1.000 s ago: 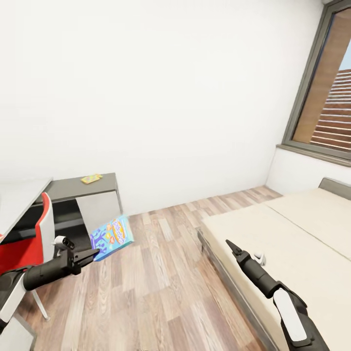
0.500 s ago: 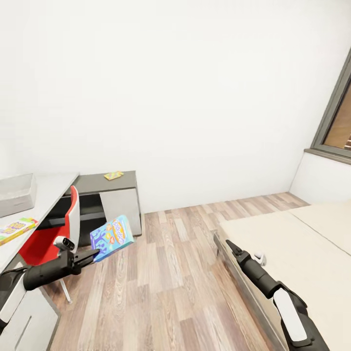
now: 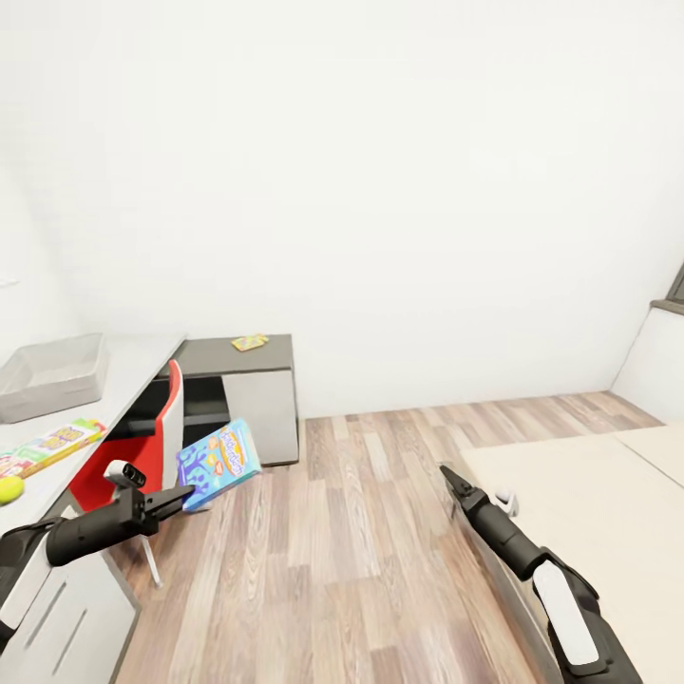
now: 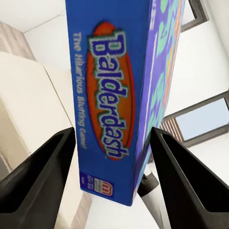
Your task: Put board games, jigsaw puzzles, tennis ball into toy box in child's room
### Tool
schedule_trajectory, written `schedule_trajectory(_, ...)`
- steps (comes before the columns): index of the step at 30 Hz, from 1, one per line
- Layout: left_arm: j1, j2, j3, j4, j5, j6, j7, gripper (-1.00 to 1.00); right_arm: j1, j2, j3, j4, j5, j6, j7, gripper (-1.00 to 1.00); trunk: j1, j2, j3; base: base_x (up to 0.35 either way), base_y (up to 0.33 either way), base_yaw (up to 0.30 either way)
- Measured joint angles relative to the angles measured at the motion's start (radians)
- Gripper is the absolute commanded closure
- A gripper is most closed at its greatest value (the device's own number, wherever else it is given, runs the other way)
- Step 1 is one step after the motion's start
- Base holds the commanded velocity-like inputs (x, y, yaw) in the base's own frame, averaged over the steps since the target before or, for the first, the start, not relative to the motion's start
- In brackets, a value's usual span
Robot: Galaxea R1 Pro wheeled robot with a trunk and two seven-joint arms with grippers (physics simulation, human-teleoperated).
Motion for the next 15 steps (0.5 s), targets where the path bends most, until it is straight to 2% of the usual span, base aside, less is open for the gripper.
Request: schedule_trajectory(15, 0.0, -0.003, -0.001, 0.0, 0.0, -0.001, 0.003, 1.0, 0.0, 0.0, -0.001, 0.0, -0.001, 0.0, 0.0, -1.0, 0.0, 0.0, 0.0, 0.33, 0.0, 0.004)
